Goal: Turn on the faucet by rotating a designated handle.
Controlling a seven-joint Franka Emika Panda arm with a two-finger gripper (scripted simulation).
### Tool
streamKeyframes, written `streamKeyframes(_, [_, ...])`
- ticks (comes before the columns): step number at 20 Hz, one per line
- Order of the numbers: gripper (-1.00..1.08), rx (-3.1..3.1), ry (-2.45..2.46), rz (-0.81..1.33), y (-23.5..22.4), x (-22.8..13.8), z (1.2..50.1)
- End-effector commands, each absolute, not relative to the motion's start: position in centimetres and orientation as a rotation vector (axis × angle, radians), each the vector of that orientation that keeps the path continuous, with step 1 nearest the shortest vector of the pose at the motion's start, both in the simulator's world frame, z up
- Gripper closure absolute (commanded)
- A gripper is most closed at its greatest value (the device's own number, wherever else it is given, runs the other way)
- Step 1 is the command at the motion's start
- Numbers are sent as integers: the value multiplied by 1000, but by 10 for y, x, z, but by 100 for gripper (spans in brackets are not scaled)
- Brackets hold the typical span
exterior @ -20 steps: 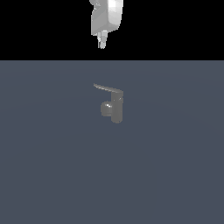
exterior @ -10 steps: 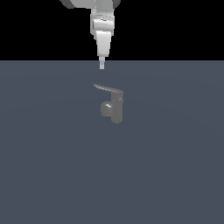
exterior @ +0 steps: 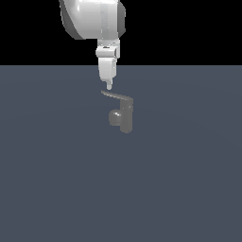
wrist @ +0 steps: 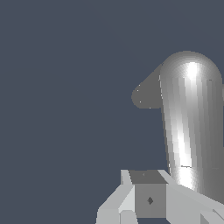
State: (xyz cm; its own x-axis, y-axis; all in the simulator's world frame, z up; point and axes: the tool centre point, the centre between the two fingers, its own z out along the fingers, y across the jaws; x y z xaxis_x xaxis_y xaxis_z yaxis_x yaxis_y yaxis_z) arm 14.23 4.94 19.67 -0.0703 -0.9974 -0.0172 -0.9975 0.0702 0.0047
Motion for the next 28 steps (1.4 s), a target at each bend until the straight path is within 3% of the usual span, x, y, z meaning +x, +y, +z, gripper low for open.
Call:
streamKeyframes(1, [108,-2100,2329,13,50,147,187])
streamKeyframes(13, [108,-2059,2374,1,52,152,173])
streamKeyframes(28, [108,-2058,2374,1,63,117,173])
